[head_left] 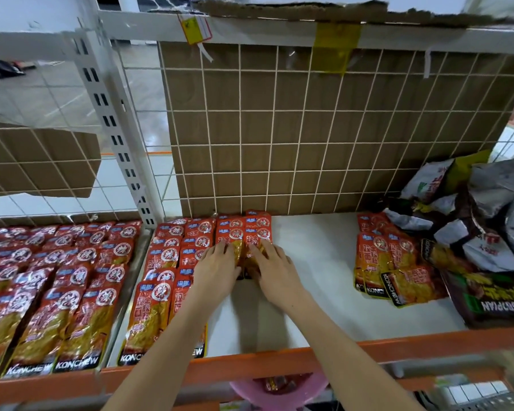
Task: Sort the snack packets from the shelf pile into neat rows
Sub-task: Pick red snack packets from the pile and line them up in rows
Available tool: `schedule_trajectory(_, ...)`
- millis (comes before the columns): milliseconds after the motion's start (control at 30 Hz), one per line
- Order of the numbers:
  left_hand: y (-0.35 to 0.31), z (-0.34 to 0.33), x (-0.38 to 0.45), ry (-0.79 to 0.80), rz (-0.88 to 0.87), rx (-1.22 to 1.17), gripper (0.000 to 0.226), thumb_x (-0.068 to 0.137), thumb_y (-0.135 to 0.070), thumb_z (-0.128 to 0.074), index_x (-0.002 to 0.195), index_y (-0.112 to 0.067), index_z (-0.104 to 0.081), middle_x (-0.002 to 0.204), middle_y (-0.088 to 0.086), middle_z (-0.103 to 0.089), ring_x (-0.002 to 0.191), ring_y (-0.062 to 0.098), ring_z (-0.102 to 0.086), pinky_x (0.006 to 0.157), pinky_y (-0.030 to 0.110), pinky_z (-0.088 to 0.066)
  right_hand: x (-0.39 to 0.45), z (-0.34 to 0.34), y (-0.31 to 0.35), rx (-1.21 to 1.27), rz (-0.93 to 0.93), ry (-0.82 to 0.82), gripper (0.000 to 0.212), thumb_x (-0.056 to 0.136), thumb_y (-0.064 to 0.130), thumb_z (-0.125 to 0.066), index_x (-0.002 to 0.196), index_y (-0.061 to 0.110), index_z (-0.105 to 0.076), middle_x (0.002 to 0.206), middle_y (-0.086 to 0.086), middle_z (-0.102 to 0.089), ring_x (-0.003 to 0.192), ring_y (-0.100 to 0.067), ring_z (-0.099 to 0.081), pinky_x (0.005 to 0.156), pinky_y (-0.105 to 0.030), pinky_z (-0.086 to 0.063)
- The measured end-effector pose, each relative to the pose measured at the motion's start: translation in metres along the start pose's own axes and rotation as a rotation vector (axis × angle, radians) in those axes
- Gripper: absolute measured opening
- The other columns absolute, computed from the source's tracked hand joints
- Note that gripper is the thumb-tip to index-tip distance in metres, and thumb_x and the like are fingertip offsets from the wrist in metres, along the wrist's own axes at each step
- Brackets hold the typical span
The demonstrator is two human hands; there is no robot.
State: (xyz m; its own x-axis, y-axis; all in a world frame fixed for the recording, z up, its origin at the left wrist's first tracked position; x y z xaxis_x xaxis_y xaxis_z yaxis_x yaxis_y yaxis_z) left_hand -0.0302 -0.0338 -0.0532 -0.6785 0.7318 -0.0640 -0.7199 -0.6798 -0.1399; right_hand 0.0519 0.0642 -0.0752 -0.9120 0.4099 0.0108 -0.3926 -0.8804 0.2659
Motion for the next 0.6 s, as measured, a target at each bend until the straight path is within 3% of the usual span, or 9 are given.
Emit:
schedule_trajectory(100,0.0,0.007,0.008,0.033,-0.003,0.047,0.048,0.093,-0.033,-0.052,0.134,-0.01,-0.042,0.136,0.009,-0.045,0.124,0.027,-0.045,0.102,0.035,-0.039,0.003,0.011,-0.005,0.125,0.024,0.045,0.051,0.098,0.023,-0.045,0.147,0.02,-0.03,0.153,-0.005,-0.028,0.139,-0.028,-0.026,0.113,-0.039,-0.025)
schedule_trajectory(200,-0.015,0.015,0.013,-0.046,-0.006,0.087,0.041,0.093,-0.036,-0.051,0.125,-0.01,-0.05,0.126,0.008,-0.051,0.117,0.025,-0.049,0.096,0.035,-0.042,-0.007,0.026,-0.022,0.311,-0.02,-0.083,0.039,0.096,0.019,-0.048,0.133,0.01,-0.05,0.137,-0.008,-0.051,0.128,-0.028,-0.043,0.108,-0.033,-0.031)
schedule_trajectory(300,-0.053,0.018,0.016,-0.105,-0.093,0.02,0.038,0.091,-0.036,-0.05,0.121,-0.012,-0.053,0.124,0.008,-0.054,0.117,0.026,-0.049,0.095,0.036,-0.041,-0.037,0.04,-0.056,0.378,-0.179,-0.22,0.036,0.097,0.022,-0.049,0.131,0.009,-0.052,0.135,-0.006,-0.052,0.127,-0.023,-0.043,0.103,-0.024,-0.029)
schedule_trajectory(467,-0.138,0.011,0.019,-0.052,-0.328,-0.124,0.042,0.093,-0.038,-0.048,0.125,-0.011,-0.051,0.126,0.01,-0.052,0.119,0.026,-0.046,0.096,0.037,-0.04,-0.099,0.06,-0.128,0.342,-0.4,-0.408,0.026,0.093,0.01,-0.054,0.118,0.004,-0.061,0.115,-0.013,-0.061,0.107,-0.031,-0.055,0.089,-0.033,-0.042)
schedule_trajectory(600,-0.196,0.002,0.02,-0.028,-0.37,-0.15,0.045,0.095,-0.04,-0.046,0.124,-0.005,-0.049,0.123,0.014,-0.053,0.116,0.029,-0.049,0.091,0.035,-0.041,-0.137,0.08,-0.177,0.223,-0.611,-0.385,0.025,0.095,0.015,-0.05,0.117,0.007,-0.059,0.116,-0.011,-0.058,0.108,-0.029,-0.054,0.088,-0.033,-0.043)
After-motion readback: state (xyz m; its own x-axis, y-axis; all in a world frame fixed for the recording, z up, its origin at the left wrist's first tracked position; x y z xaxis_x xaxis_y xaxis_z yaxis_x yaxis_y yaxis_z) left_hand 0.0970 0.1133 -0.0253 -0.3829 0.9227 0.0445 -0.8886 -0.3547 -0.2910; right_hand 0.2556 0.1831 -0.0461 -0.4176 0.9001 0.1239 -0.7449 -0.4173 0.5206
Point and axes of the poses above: each hand's wrist, its own x-axis towards the middle knuckle, its own z-axis out of the back of the hand, y = z × x, the point moved 3 cm from there along x, towards the middle knuckle
